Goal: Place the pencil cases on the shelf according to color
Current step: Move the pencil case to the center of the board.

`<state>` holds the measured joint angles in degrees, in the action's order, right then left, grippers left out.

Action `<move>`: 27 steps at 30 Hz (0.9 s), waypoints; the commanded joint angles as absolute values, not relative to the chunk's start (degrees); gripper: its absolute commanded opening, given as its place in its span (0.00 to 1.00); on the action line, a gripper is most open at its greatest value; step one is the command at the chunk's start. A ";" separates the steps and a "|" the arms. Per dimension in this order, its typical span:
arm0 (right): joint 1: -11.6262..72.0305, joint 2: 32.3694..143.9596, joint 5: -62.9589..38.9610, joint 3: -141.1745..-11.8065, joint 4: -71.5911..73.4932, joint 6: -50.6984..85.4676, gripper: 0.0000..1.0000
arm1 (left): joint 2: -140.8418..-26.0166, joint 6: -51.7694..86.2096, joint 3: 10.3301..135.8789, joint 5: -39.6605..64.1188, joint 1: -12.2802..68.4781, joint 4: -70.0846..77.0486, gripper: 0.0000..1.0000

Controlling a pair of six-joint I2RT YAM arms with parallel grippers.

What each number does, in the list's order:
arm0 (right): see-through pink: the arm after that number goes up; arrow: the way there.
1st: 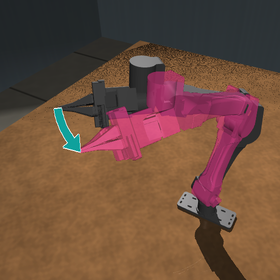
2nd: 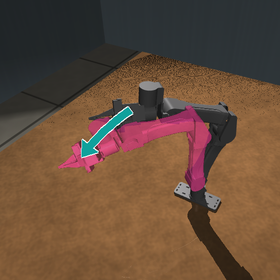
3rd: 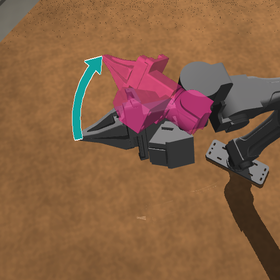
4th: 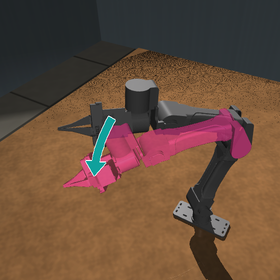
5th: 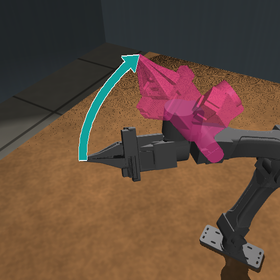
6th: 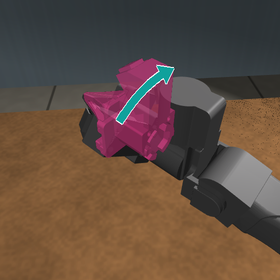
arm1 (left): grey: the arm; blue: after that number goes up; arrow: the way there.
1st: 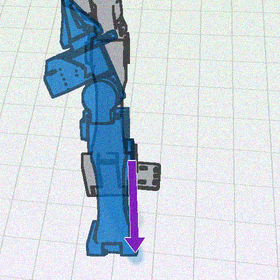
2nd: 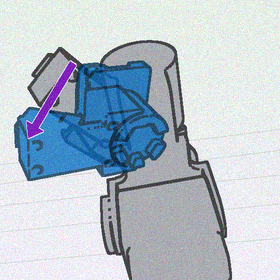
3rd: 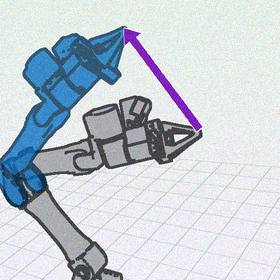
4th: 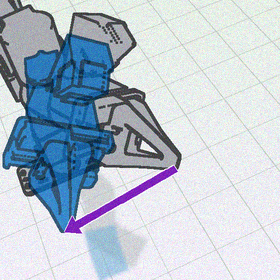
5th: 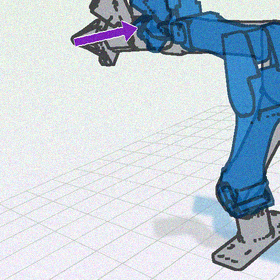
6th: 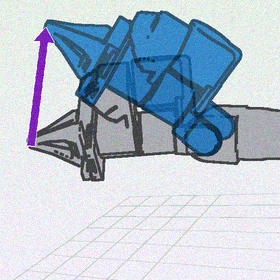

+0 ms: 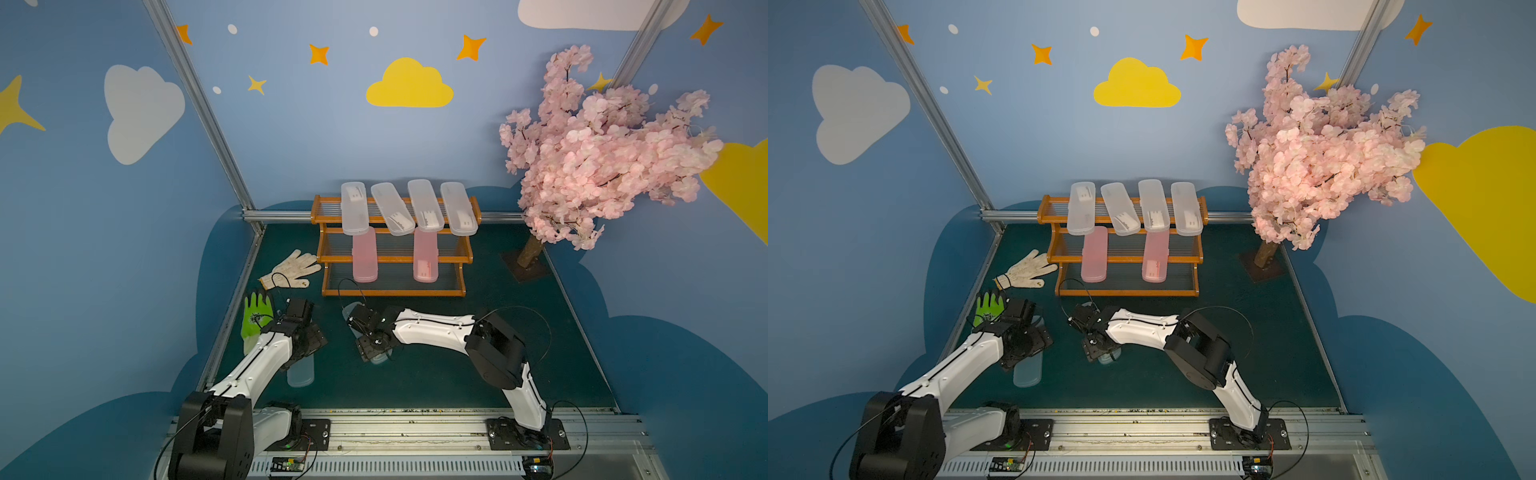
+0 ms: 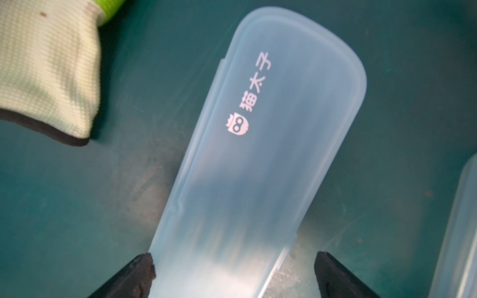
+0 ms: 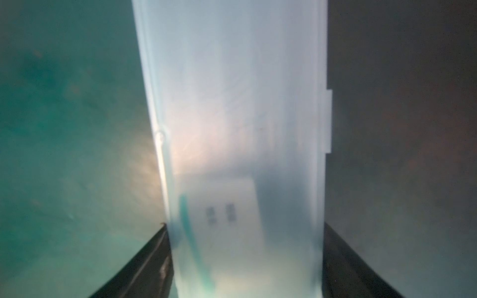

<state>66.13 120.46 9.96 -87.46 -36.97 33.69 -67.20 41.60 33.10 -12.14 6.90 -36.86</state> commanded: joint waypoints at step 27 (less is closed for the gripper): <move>63.14 91.43 15.28 -52.97 -34.94 44.30 0.88 | -55.87 48.56 35.83 -18.33 30.26 -44.96 1.00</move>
